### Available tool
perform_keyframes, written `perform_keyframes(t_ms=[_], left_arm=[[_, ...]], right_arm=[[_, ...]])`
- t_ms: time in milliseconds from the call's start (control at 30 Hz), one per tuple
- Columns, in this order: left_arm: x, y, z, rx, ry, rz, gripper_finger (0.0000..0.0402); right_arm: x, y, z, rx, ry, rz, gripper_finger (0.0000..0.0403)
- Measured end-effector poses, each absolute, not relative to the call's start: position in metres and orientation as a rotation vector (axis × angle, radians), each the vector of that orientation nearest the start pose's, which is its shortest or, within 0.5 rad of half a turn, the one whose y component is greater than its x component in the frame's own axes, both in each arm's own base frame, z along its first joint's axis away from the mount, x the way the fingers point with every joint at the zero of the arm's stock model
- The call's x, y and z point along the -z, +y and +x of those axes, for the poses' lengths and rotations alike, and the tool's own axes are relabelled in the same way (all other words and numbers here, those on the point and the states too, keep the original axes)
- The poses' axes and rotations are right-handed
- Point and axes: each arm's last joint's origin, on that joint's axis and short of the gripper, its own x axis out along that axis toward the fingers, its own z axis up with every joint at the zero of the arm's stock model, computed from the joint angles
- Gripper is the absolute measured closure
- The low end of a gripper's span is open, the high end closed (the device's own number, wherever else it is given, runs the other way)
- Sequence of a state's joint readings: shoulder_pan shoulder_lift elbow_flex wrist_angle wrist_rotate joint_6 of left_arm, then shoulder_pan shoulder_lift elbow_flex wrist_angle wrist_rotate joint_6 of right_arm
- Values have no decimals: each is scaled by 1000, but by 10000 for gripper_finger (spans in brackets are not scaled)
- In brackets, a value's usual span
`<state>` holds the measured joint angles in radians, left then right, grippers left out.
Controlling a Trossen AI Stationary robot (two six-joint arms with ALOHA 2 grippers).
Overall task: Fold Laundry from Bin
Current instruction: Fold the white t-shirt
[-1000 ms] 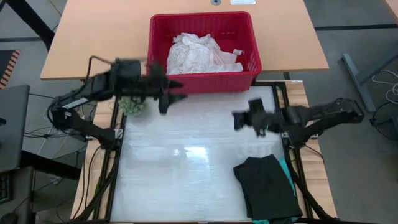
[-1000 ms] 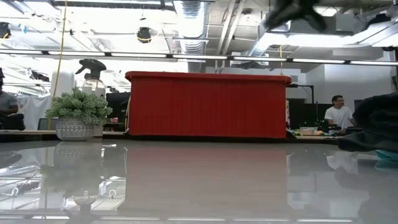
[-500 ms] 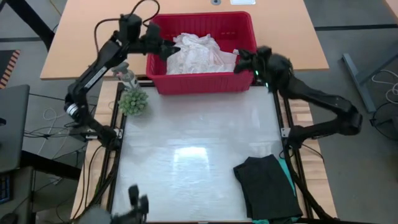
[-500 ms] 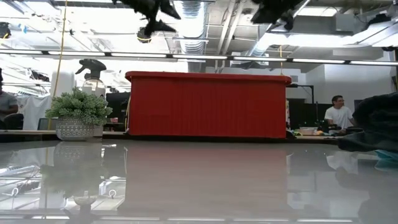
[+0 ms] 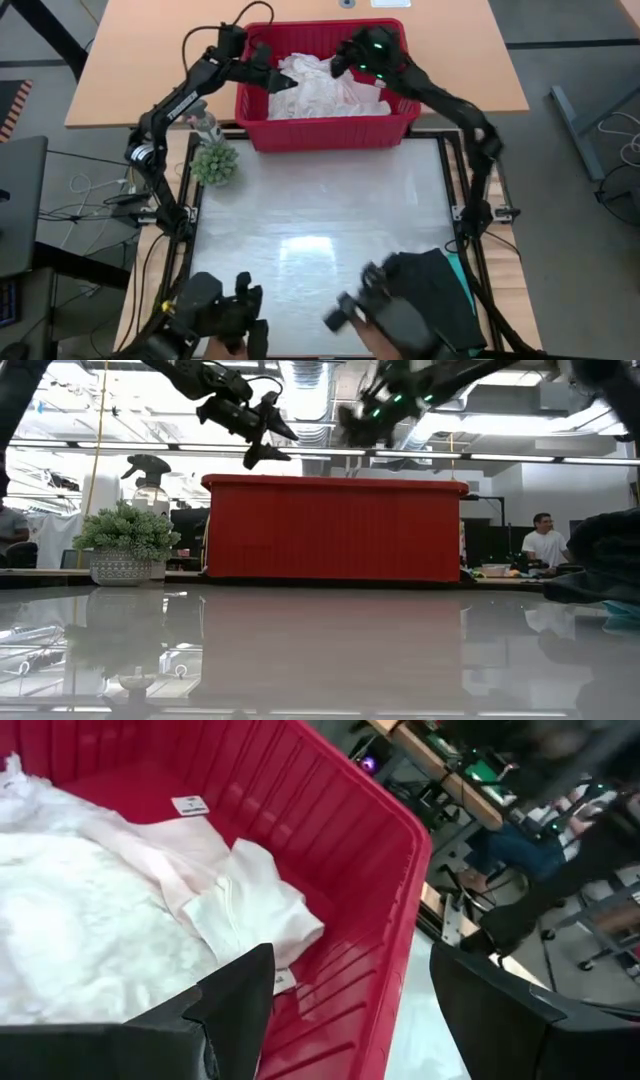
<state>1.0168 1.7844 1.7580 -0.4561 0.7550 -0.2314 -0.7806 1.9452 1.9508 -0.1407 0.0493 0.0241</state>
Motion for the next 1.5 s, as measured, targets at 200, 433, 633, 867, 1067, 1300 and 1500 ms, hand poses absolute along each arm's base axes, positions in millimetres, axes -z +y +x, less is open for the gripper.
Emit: perform_keyframes(t_ms=[200,433,633,867,1067,1300,1500], left_arm=[[-375,328,235,-341,272,-566,146],[-375,328,237,-403,277,-551,146],[-374,327,239,-402,283,-571,146],[-374,325,241,-411,287,-567,146],[-371,325,240,-416,308,-583,146],[-372,325,240,-423,303,-603,146],[-371,325,240,-461,301,-608,146]], right_arm=[[-348,-390,347,879,351,145,124],[-275,-422,345,901,449,263,64],[-240,-424,363,787,466,290,62],[-196,-404,402,623,543,216,64],[-175,-405,407,635,578,223,64],[-169,-406,396,708,729,161,109],[-164,-408,383,728,854,149,257]])
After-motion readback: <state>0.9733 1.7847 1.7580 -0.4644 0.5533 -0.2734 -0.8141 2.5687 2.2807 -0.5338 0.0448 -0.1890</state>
